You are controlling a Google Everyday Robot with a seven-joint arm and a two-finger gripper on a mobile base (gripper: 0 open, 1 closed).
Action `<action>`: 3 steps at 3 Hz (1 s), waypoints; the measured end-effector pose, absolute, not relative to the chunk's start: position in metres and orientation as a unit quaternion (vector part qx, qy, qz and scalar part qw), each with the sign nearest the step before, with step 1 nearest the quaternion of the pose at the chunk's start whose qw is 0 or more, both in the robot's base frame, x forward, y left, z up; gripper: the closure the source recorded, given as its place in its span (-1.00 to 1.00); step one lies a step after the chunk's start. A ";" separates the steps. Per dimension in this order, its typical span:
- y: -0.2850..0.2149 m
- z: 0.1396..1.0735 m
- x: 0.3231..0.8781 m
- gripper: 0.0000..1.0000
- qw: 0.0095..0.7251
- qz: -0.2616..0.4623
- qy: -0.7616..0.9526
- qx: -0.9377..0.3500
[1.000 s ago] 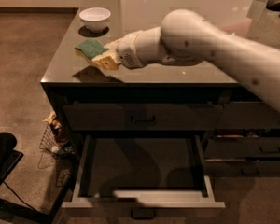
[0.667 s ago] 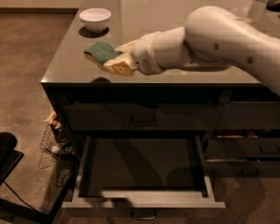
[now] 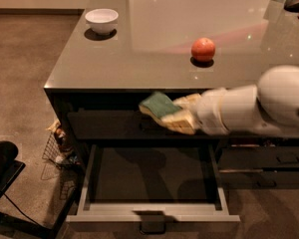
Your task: Place sponge into middle drawer
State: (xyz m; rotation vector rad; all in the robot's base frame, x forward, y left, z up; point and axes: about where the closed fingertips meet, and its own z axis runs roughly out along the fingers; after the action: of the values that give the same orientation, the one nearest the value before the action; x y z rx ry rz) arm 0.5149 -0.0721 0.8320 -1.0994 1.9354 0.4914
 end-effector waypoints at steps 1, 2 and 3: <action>-0.124 0.763 0.497 1.00 0.396 0.202 0.797 -0.408; -0.168 0.665 0.498 1.00 0.386 0.235 0.788 -0.419; -0.181 0.594 0.503 1.00 0.370 0.270 0.778 -0.429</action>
Offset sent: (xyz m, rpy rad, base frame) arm -0.0186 -0.1389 -0.2551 0.0839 0.1488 0.0277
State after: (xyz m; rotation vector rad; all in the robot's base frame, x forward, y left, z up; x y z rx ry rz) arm 0.5030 -0.1810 0.5941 -1.1015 1.9962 0.6918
